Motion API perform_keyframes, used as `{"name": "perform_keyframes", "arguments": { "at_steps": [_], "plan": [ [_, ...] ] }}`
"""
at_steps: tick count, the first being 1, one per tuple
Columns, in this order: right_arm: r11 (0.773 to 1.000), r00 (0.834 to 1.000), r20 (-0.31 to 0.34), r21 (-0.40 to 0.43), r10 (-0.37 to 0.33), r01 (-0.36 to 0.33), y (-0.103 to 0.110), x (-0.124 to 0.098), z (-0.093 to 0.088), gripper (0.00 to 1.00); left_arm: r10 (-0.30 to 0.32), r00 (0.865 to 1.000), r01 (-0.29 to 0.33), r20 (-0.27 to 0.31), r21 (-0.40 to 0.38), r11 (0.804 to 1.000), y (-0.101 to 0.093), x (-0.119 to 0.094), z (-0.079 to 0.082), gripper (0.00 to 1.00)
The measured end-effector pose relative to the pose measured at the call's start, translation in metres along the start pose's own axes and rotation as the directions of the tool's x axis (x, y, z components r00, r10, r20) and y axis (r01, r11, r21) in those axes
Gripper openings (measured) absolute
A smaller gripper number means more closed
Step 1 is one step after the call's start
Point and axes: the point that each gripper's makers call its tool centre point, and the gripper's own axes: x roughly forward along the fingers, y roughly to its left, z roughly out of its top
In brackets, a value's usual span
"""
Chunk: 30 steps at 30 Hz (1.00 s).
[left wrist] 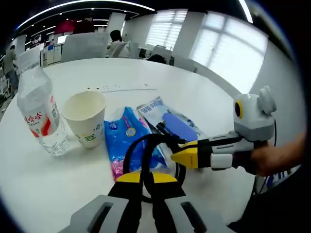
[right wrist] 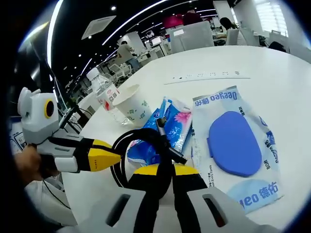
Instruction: Arrange the tabletop items into an orderly group along one side of the table until the central work area is clear of visible clutter.
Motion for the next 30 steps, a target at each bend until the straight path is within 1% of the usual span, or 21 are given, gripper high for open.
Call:
{"name": "perform_keyframes", "arguments": {
  "at_steps": [3, 4, 6, 9, 12, 16, 18, 19, 22, 24, 25, 30],
  "plan": [
    [1.000, 1.000, 0.019, 0.000, 0.006, -0.006, 0.002, -0.005, 0.003, 0.04, -0.003, 1.000, 0.003, 0.009, -0.014, 1.000, -0.004, -0.006, 0.002, 0.01],
    [1.000, 1.000, 0.030, 0.005, 0.011, -0.011, 0.005, -0.011, 0.005, 0.04, -0.002, 1.000, 0.002, 0.017, -0.007, 1.000, -0.006, -0.009, 0.004, 0.01],
    [1.000, 0.999, 0.045, 0.003, 0.013, -0.013, 0.007, -0.014, 0.007, 0.03, 0.000, 1.000, 0.000, 0.030, -0.003, 1.000, -0.004, -0.011, 0.003, 0.01],
    [1.000, 0.998, 0.063, 0.009, 0.019, -0.019, 0.012, -0.023, 0.009, 0.03, 0.003, 0.999, -0.003, 0.045, 0.008, 1.000, -0.011, -0.022, 0.008, 0.01],
    [1.000, 0.997, 0.078, 0.013, 0.027, -0.028, 0.016, -0.030, 0.011, 0.03, 0.006, 0.999, -0.007, 0.053, 0.019, 1.000, -0.014, -0.031, 0.009, 0.01],
    [0.999, 0.994, 0.098, 0.026, 0.039, -0.041, 0.025, -0.045, 0.013, 0.03, 0.012, 0.997, -0.014, 0.071, 0.033, 0.999, -0.026, -0.046, 0.014, 0.01],
    [0.999, 0.994, 0.101, 0.024, 0.045, -0.048, 0.029, -0.051, 0.012, 0.03, 0.015, 0.997, -0.018, 0.075, 0.034, 0.999, -0.021, -0.048, 0.010, 0.01],
    [0.998, 0.994, 0.101, 0.026, 0.047, -0.050, 0.030, -0.053, 0.012, 0.03, 0.015, 0.997, -0.017, 0.078, 0.031, 0.999, -0.026, -0.053, 0.011, 0.01],
    [0.998, 0.993, 0.102, 0.030, 0.055, -0.058, 0.035, -0.059, 0.008, 0.03, 0.016, 0.997, -0.018, 0.080, 0.033, 0.999, -0.029, -0.061, 0.008, 0.01],
    [0.998, 0.993, 0.103, 0.028, 0.060, -0.063, 0.038, -0.063, 0.006, 0.03, 0.016, 0.997, -0.019, 0.080, 0.035, 0.999, -0.036, -0.066, 0.006, 0.01],
    [0.997, 0.993, 0.104, 0.032, 0.061, -0.065, 0.039, -0.065, 0.005, 0.03, 0.016, 0.997, -0.019, 0.079, 0.036, 0.999, -0.034, -0.067, 0.005, 0.01],
    [0.996, 0.993, 0.102, 0.047, 0.065, -0.070, 0.045, -0.075, -0.001, 0.03, 0.013, 0.997, -0.016, 0.073, 0.037, 0.999, -0.045, -0.077, 0.001, 0.01]
  ]
}}
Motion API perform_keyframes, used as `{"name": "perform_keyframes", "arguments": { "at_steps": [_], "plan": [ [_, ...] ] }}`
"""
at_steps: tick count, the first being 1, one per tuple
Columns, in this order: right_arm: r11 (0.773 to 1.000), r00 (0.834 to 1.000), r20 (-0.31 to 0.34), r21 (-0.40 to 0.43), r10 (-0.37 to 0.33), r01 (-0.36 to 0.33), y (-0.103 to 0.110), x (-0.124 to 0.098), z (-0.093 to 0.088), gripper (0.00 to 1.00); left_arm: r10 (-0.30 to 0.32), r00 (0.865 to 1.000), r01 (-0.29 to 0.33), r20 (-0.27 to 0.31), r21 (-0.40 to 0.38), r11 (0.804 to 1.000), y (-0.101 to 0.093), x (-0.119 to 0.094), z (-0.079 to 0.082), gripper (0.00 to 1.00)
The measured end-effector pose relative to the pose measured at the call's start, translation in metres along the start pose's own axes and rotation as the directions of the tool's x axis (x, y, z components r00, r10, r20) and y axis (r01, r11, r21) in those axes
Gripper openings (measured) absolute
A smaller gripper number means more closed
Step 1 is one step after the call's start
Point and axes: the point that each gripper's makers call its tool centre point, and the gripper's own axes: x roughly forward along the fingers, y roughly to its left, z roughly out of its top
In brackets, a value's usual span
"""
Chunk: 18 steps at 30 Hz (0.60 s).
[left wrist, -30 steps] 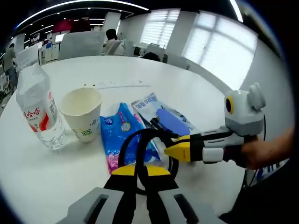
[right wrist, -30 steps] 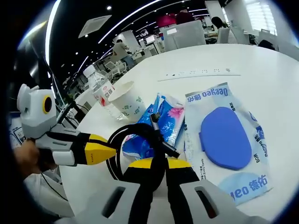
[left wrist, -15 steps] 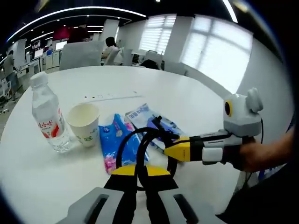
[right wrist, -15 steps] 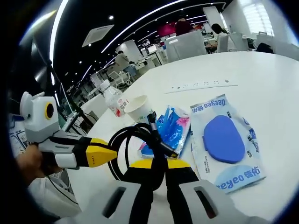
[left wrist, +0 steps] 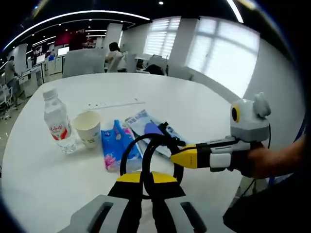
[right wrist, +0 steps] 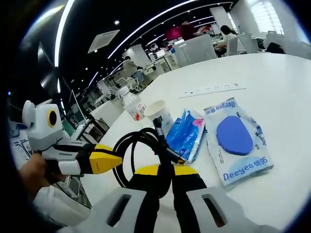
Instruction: Arrange the tabletop items into an orderly group along one side of the table until the central work area is clear of visible clutter.
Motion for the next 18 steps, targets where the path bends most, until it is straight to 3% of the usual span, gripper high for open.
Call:
{"name": "perform_keyframes", "arguments": {
  "at_steps": [8, 18],
  "plan": [
    [1.000, 1.000, -0.015, 0.018, -0.009, 0.009, 0.003, -0.016, -0.015, 0.03, -0.014, 0.999, 0.014, -0.030, -0.009, 1.000, -0.017, -0.010, -0.010, 0.01],
    [0.999, 0.999, -0.046, 0.044, -0.024, 0.026, 0.002, -0.028, -0.032, 0.03, -0.033, 0.996, 0.031, -0.081, -0.016, 0.999, -0.023, -0.011, -0.027, 0.02]
  ]
}}
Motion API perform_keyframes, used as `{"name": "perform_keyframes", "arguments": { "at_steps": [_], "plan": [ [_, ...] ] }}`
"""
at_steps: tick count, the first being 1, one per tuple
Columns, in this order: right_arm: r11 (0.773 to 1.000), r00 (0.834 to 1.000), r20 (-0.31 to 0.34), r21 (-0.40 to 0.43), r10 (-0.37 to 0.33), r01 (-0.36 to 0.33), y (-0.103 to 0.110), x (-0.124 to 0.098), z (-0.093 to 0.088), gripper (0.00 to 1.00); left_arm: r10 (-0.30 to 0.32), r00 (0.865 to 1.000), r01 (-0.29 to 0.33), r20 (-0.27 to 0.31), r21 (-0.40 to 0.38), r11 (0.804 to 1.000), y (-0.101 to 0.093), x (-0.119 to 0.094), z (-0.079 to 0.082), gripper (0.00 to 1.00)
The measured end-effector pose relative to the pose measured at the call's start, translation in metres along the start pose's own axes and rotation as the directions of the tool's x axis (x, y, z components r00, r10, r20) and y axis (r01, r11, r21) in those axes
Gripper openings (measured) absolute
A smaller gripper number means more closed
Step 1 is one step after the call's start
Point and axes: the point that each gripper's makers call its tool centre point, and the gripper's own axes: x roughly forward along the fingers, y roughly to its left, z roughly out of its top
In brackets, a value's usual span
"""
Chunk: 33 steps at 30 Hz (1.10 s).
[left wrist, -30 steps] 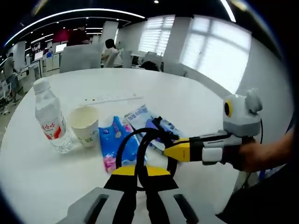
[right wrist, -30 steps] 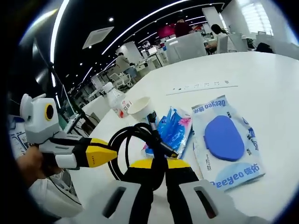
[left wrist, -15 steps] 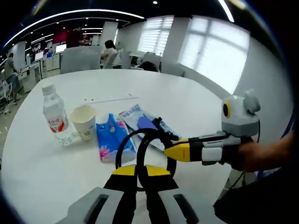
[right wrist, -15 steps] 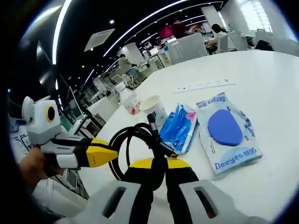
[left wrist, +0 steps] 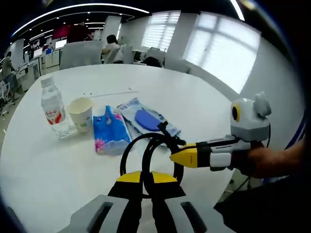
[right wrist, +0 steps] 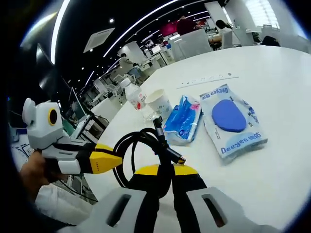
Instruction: Arrange the tabletop items into an orderly group along one side of the table until the central work area is clear of visible clutter.
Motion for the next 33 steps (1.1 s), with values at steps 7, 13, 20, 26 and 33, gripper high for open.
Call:
{"name": "perform_keyframes", "arguments": {
  "at_steps": [7, 13, 20, 26, 33],
  "plan": [
    [1.000, 1.000, -0.018, 0.010, -0.012, 0.012, -0.003, -0.003, -0.011, 0.04, -0.005, 1.000, 0.005, -0.023, -0.007, 1.000, -0.009, 0.003, -0.010, 0.02],
    [0.999, 0.998, -0.047, 0.003, -0.035, 0.035, -0.013, 0.004, -0.023, 0.04, -0.006, 0.999, 0.004, -0.049, -0.029, 1.000, -0.011, 0.012, -0.021, 0.02],
    [0.997, 0.992, -0.095, 0.000, -0.078, 0.078, -0.024, 0.014, -0.035, 0.04, -0.013, 0.995, 0.007, -0.094, -0.061, 0.998, -0.006, 0.028, -0.032, 0.02],
    [0.995, 0.989, -0.111, 0.002, -0.095, 0.096, -0.031, 0.021, -0.043, 0.04, -0.003, 0.993, -0.005, -0.117, -0.073, 0.997, -0.002, 0.041, -0.041, 0.02],
    [0.988, 0.983, -0.108, -0.052, -0.148, 0.144, -0.042, 0.024, -0.051, 0.05, -0.017, 0.991, 0.009, -0.132, -0.060, 0.998, -0.005, 0.051, -0.040, 0.03]
  ]
}}
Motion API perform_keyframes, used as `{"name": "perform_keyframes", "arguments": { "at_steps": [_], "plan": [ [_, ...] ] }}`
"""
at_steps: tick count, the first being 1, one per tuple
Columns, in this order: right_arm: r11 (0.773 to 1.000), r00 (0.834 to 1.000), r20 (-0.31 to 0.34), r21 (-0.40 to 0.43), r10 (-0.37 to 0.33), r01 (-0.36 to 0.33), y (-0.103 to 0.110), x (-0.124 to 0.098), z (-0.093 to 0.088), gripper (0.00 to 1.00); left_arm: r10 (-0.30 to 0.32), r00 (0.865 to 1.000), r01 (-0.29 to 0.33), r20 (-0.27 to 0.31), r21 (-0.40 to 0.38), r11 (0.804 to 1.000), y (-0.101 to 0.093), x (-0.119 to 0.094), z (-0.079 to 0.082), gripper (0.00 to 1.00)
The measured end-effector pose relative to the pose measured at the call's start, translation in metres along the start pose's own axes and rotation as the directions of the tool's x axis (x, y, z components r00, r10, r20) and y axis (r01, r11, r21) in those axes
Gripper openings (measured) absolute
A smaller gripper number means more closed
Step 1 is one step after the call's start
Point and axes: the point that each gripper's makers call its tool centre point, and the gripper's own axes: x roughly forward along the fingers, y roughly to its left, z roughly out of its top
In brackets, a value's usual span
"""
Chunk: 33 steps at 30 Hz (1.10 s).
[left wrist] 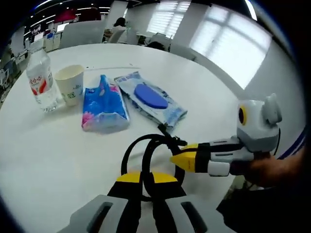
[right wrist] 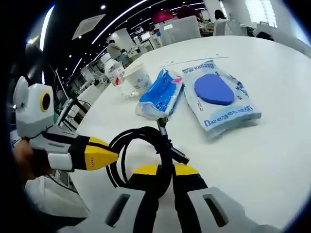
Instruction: Arrange the tabletop items into an orderly group along one side of the table until the central work area is clear of visible clutter.
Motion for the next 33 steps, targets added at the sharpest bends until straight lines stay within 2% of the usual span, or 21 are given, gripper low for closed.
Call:
{"name": "perform_keyframes", "arguments": {
  "at_steps": [3, 6, 15, 20, 24, 27, 30, 33],
  "plan": [
    [1.000, 1.000, -0.004, -0.018, -0.019, 0.019, -0.003, 0.002, -0.002, 0.06, 0.000, 1.000, 0.000, -0.003, 0.008, 1.000, 0.002, 0.005, -0.001, 0.03],
    [0.994, 0.997, -0.025, -0.093, -0.069, 0.066, -0.007, 0.001, -0.004, 0.07, -0.006, 1.000, 0.007, -0.017, 0.009, 1.000, 0.002, 0.012, -0.002, 0.03],
    [0.985, 0.993, -0.047, -0.140, -0.106, 0.098, -0.010, 0.007, -0.008, 0.08, 0.007, 1.000, -0.006, -0.027, 0.026, 1.000, 0.005, 0.020, -0.003, 0.04],
    [0.981, 0.993, -0.060, -0.170, -0.103, 0.092, -0.010, 0.010, -0.009, 0.08, 0.019, 0.999, -0.018, -0.035, 0.026, 1.000, 0.010, 0.024, -0.009, 0.05],
    [0.969, 0.992, -0.062, -0.230, -0.109, 0.092, -0.010, 0.010, -0.007, 0.09, 0.022, 1.000, -0.021, -0.018, 0.032, 0.999, 0.009, 0.023, -0.007, 0.05],
    [0.962, 0.994, -0.052, -0.260, -0.097, 0.080, -0.007, 0.008, -0.006, 0.12, 0.023, 1.000, -0.023, 0.001, 0.045, 0.999, 0.010, 0.022, -0.005, 0.06],
    [0.965, 0.996, -0.040, -0.252, -0.077, 0.064, -0.004, 0.008, -0.003, 0.17, 0.024, 1.000, -0.025, 0.014, 0.052, 0.998, 0.012, 0.019, -0.004, 0.07],
    [0.962, 0.997, -0.036, -0.265, -0.070, 0.058, -0.002, 0.006, -0.003, 0.20, 0.020, 0.999, -0.022, 0.036, 0.048, 0.999, 0.012, 0.015, -0.001, 0.12]
  ]
}}
